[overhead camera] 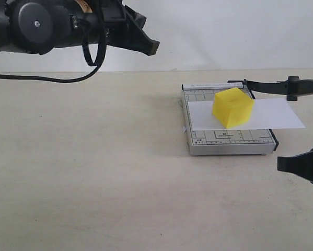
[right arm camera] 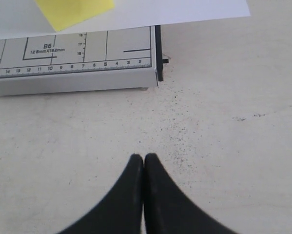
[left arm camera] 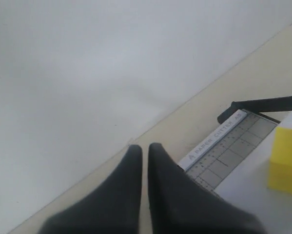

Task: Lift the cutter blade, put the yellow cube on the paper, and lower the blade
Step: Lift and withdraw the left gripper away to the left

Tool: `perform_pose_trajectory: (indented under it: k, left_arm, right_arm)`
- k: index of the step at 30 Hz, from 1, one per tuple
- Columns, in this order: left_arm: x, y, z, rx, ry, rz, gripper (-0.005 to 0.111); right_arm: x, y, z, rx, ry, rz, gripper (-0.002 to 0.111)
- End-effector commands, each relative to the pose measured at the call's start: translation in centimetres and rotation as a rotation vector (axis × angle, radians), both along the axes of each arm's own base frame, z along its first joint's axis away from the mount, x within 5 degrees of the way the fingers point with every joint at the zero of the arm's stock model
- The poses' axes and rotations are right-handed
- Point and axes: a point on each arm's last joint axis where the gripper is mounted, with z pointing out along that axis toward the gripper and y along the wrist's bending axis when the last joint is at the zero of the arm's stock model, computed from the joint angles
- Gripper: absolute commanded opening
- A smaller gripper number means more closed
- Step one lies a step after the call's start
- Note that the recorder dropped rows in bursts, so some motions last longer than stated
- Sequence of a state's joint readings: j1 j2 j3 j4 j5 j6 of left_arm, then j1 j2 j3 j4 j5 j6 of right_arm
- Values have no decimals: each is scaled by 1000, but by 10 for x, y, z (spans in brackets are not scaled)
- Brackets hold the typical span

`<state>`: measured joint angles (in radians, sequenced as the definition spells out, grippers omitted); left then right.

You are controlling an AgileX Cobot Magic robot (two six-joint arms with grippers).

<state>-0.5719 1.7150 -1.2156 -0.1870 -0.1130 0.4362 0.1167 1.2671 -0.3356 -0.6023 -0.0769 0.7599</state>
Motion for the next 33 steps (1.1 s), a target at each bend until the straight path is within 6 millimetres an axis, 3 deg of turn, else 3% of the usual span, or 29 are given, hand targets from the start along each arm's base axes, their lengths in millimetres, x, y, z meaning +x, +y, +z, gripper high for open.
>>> perform_pose_trajectory:
  k: [1, 10, 14, 17, 20, 23, 24, 25, 26, 27, 28, 29, 30, 31, 32, 33]
  left_arm:
    - [-7, -20, -8, -27, -1, -39, 5]
    - [-37, -87, -27, -5, -217, -339, 5]
    - [-41, -116, -27, -86, -177, -497, 5]
    - [-42, -122, -12, -165, -139, -524, 5]
    - [-43, -114, 8, -212, -118, -456, 5]
    - [-51, -95, 34, -95, -170, -397, 5]
    - [-65, -77, 51, -29, -221, -382, 5]
    - [-72, -69, 57, -21, -233, -378, 5]
    - [-90, -45, 70, -6, -250, -357, 5]
    - [-94, -32, 72, 5, -245, -332, 5]
    - [-105, 3, 72, 51, -211, -252, 5]
    - [-111, 21, 69, 71, -193, -209, 5]
    - [-120, 63, 62, 93, -175, -104, 5]
    - [-123, 80, 59, 86, -169, -53, 5]
    - [-133, 123, 56, 26, -158, 98, 5]
    - [-144, 151, 55, -34, -164, 209, 5]
  right_arm:
    - [-1, -1, 0, -2, -5, 5, 0]
    - [-1, -1, 0, 0, -4, 2, 0]
    - [-1, -1, 0, 0, -4, 2, 0]
    - [-1, -1, 0, 0, -4, 2, 0]
    - [-1, -1, 0, 0, -4, 2, 0]
    - [-1, -1, 0, 0, -4, 2, 0]
    - [-1, -1, 0, 0, -4, 2, 0]
    - [-1, -1, 0, 0, -4, 2, 0]
    - [-1, -1, 0, -3, -5, 5, 0]
    - [-1, -1, 0, -5, -5, 7, 0]
    - [-1, -1, 0, -5, -5, 7, 0]
    - [-1, -1, 0, -5, -5, 7, 0]
    - [-1, -1, 0, -5, -5, 7, 0]
    - [-1, -1, 0, -5, -5, 7, 0]
    - [-1, -1, -1, -8, -2, 5, 0]
    - [-1, -1, -1, -15, 0, 10, 0]
